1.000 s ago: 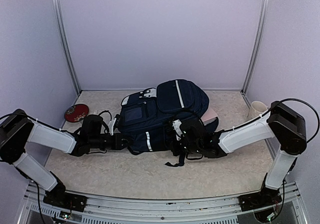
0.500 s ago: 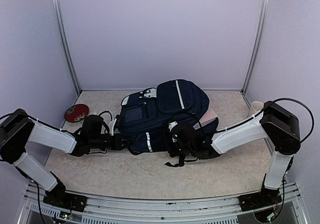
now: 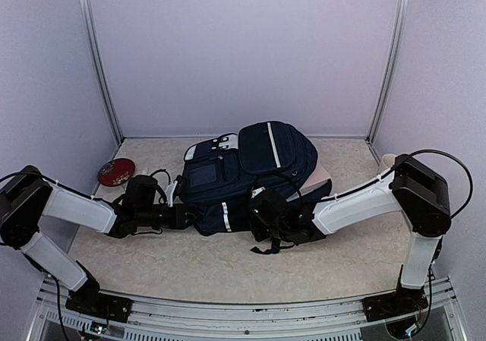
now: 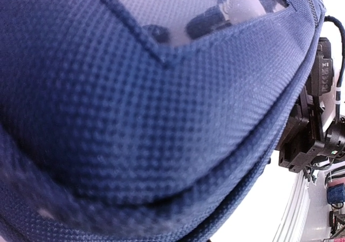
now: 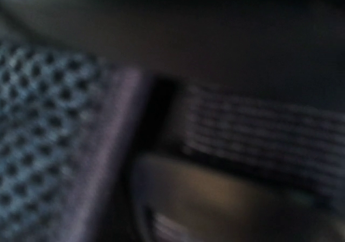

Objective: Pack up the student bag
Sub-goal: Grab the largest pocket of the student bag, then zip the student bag into the largest pocket of the bag.

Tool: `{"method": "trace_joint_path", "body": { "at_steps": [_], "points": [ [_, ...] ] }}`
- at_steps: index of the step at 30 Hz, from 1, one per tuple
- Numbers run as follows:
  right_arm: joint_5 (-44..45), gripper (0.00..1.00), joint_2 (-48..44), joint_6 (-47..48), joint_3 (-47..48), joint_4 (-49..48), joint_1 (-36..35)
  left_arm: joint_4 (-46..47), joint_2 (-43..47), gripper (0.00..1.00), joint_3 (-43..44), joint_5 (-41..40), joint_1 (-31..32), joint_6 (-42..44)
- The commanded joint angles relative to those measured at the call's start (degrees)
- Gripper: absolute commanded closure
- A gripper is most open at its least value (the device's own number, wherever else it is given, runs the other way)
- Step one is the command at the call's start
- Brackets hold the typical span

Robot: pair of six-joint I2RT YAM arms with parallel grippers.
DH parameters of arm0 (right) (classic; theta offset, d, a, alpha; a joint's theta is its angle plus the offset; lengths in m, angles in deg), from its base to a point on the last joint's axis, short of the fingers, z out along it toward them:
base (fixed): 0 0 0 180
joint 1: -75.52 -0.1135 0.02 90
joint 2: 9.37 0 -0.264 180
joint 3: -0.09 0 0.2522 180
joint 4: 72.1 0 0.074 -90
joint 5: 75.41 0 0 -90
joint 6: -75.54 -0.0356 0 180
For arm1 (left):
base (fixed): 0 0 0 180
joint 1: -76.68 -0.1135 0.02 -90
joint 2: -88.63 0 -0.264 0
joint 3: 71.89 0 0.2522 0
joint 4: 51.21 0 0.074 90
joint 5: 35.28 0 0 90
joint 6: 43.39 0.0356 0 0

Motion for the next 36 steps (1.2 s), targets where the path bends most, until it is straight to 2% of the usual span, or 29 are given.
{"method": "trace_joint_path", "body": {
  "at_steps": [1, 6, 13, 18, 22, 23, 24, 25, 26, 28, 29, 33, 36],
  "points": [
    [4.24, 1.0, -3.16, -2.18, -3.87, 8.29, 1.67, -2.98, 2.3, 1.0, 0.49, -2.64, -1.86, 1.51],
    [2.51, 1.0, -11.04, -3.11, -10.28, 9.41, 5.46, -3.17, 6.91, 1.0, -2.92, -4.52, -8.69, -0.4],
    [-2.72, 1.0, -21.88, -1.96, -17.81, 9.25, 12.8, -9.26, 13.95, 1.0, -4.42, -11.38, -12.61, 0.33],
    [-7.71, 1.0, -25.27, -0.2, -20.19, 9.97, 16.93, -9.61, 20.08, 1.0, -7.56, -15.49, -17.89, -2.11],
    [-17.38, 1.0, -23.55, 3.05, -17.82, 6.1, 14.46, -10.21, 24.47, 0.99, -8.13, -19.42, -18.49, -2.3],
    [-17.89, 1.0, -22.65, 4.4, -16.62, 5.38, 12.31, -10.48, 24.99, 0.86, -7.86, -20.36, -18.48, -2.18],
    [-18.27, 1.0, -21.51, 4.82, -14.98, 5.25, 11.14, -10.74, 25.4, 0.66, -7.47, -21.12, -18.38, -2.13],
    [-19.05, 1.0, -20.39, 5.01, -13.52, 5.18, 10.53, -10.68, 25.84, 0.5, -7.04, -21.75, -17.53, -1.82],
    [-20.59, 1.0, -19.43, 5.13, -12.65, 4.59, 10.28, -10.23, 26.53, 0.41, -6.48, -22.4, -16.16, -0.94],
    [-23.59, 1.0, -18.51, 4.97, -12.27, 2.43, 10.26, -8.35, 28.49, 0.36, -4.76, -24.4, -8.83, 4.48],
    [-24.98, 1.0, -18.41, 4.73, -12.36, 1.15, 10.24, -7.65, 29.47, 0.36, -3.6, -25.54, -4.01, 9.55],
    [-29.29, 1.0, -19.01, 3.24, -13.39, -2.03, 10.23, -10.37, 25.06, 0.53, 2.7, -28.35, 14.17, 28.08],
    [-28.71, 1.0, -20.33, 2.54, -14.39, -2.31, 10.19, -16.54, 16.59, 0.52, 7.29, -30.81, 24.47, 38.09]
  ]
}}
